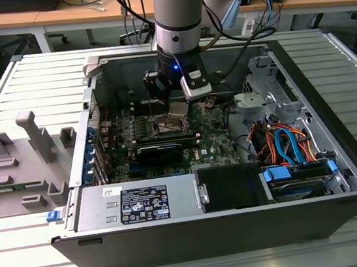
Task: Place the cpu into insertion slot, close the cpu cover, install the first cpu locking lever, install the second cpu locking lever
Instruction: 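Place the cpu into insertion slot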
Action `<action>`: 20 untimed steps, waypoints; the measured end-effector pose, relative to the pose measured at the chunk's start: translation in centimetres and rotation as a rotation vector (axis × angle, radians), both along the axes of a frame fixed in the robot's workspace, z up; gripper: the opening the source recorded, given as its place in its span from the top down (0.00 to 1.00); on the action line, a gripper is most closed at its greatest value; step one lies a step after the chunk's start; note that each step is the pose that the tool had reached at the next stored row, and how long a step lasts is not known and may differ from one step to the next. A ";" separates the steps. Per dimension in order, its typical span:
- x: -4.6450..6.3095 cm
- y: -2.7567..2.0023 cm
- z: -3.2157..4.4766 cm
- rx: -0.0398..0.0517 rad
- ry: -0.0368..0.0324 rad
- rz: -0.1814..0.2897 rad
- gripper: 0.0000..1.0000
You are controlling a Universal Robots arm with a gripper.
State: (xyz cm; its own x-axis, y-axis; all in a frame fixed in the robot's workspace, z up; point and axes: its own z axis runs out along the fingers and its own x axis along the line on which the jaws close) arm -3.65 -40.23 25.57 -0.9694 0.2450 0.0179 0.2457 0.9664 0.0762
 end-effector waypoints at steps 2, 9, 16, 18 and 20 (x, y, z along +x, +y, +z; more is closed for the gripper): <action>0.0 0.00 0.00 0.0001 0.0000 -0.002 0.45; 0.0 0.00 -0.01 0.0001 0.0000 -0.007 0.45; 0.0 0.00 -0.01 0.0000 0.0000 -0.012 0.45; 0.0 0.00 -0.01 0.0001 0.0000 -0.015 0.45; 0.0 0.00 -0.01 0.0001 0.0000 -0.016 0.45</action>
State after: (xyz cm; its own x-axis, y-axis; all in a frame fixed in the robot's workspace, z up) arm -3.65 -40.23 25.55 -0.9652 0.2608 0.0179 0.2613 0.9622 0.0763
